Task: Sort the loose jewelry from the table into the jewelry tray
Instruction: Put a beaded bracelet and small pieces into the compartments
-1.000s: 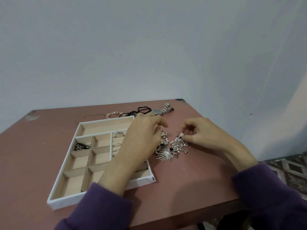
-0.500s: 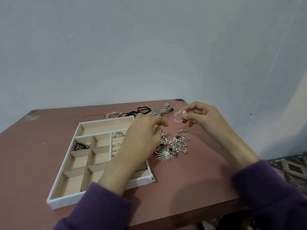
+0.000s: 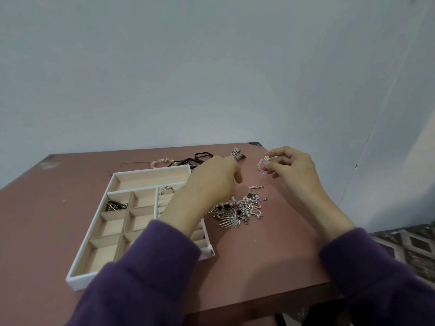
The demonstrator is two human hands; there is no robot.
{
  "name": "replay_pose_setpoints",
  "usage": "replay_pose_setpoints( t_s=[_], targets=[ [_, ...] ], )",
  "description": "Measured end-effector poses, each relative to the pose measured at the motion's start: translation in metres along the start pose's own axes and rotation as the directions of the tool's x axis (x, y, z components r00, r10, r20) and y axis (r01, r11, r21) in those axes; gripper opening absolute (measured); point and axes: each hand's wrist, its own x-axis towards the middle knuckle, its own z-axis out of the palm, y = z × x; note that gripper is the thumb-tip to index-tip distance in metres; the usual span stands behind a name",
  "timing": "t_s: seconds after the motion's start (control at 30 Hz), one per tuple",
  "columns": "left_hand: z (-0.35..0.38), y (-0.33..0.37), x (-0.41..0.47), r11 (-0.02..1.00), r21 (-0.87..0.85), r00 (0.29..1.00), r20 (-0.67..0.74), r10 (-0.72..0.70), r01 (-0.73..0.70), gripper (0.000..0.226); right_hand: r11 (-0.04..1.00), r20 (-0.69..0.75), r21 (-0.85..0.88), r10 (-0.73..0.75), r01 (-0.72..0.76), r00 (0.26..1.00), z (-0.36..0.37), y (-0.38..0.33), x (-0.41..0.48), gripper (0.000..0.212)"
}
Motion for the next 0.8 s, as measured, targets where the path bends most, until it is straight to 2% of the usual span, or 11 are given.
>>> replay_pose_setpoints(
  t_s=[0.1,0.2,0.3,0.37,0.43,0.53,0.7,0.8],
  targets=[
    [-0.011,-0.008,0.004,0.999,0.036,0.988,0.152,-0.016,0.011,0.027,1.0,0.022,-0.001,-0.003,0.003,1.0,0.001,0.001,0.0,0.016],
    [-0.02,-0.016,-0.001,1.0,-0.015,0.975,0.222,0.0,0.004,0.023,1.0,0.102,0.003,-0.005,0.005,0.995,0.001,0.0,-0.001,0.015],
    [-0.022,-0.022,-0.006,1.0,-0.02,0.982,0.187,-0.002,0.006,0.025,1.0,0.234,-0.016,-0.009,0.013,0.972,0.001,-0.001,-0.003,0.014],
    [-0.022,-0.026,-0.007,0.999,0.035,0.987,0.159,-0.033,0.028,0.032,1.0,0.27,-0.022,-0.014,0.02,0.963,0.002,-0.002,-0.003,0.013],
    [-0.021,-0.032,-0.007,0.995,0.085,0.989,0.132,-0.059,0.048,0.032,1.0,0.28,-0.012,-0.015,0.019,0.96,0.002,-0.003,-0.004,0.012],
    [-0.017,-0.04,-0.004,0.993,0.115,0.992,0.118,-0.054,0.04,0.02,1.0,0.281,-0.007,-0.014,0.016,0.96,0.002,-0.003,-0.004,0.013],
    [-0.009,-0.044,0.002,0.996,0.09,0.986,0.166,-0.023,0.008,0.014,1.0,0.285,-0.006,-0.009,0.012,0.958,0.003,-0.002,-0.005,0.013],
    [-0.004,-0.041,0.007,0.998,0.068,0.996,0.092,-0.017,0.011,0.012,0.999,0.278,-0.023,-0.017,0.024,0.96,0.002,-0.004,-0.005,0.013]
  ],
)
